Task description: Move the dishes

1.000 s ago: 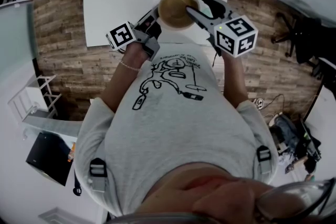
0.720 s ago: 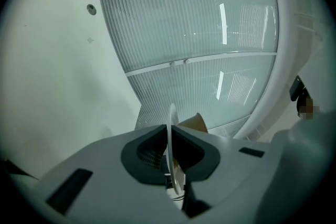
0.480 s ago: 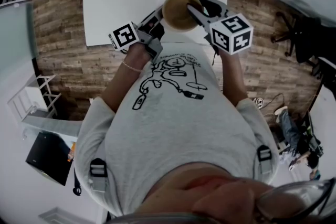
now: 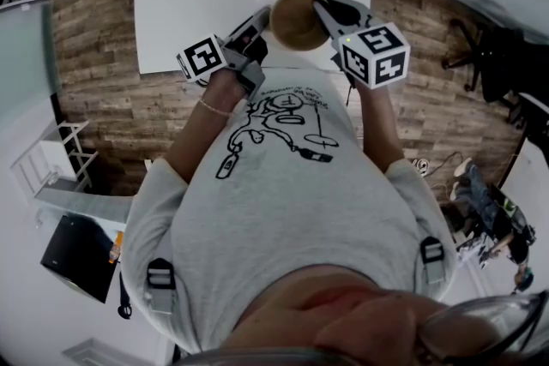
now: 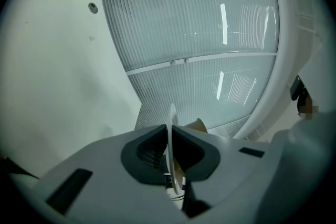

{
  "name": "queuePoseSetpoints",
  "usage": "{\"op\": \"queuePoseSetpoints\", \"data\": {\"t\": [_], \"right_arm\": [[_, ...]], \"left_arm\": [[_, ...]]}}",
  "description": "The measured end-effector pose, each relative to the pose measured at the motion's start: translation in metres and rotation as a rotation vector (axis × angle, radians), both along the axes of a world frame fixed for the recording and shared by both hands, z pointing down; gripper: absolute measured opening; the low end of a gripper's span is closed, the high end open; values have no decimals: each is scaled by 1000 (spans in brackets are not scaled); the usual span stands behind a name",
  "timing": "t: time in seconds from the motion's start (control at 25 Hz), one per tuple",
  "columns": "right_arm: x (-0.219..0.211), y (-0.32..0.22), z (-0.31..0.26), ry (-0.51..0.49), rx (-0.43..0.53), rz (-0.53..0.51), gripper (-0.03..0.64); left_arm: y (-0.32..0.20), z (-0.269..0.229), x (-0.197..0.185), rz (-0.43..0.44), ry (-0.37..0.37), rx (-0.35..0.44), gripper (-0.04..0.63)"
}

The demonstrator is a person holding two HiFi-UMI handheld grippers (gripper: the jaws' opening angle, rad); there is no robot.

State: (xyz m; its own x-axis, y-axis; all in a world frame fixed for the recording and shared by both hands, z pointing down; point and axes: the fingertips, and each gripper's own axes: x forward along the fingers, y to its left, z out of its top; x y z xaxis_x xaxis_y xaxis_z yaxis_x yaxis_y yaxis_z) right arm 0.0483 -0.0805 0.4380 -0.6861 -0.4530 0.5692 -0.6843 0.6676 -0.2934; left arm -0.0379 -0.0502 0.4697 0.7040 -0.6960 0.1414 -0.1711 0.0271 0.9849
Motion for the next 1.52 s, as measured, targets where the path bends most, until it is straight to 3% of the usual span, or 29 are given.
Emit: {"op": "queuePoseSetpoints", "data": {"t": [0.68,1.52], "right_arm": [[7,-5,-5,-28,3,22,43],[53,-17,-1,-20,3,144,43]], "left_arm": [[-2,9,-23,-56,-28,-5,18],[-8,15,-85,-175,-74,-2,18]]}}
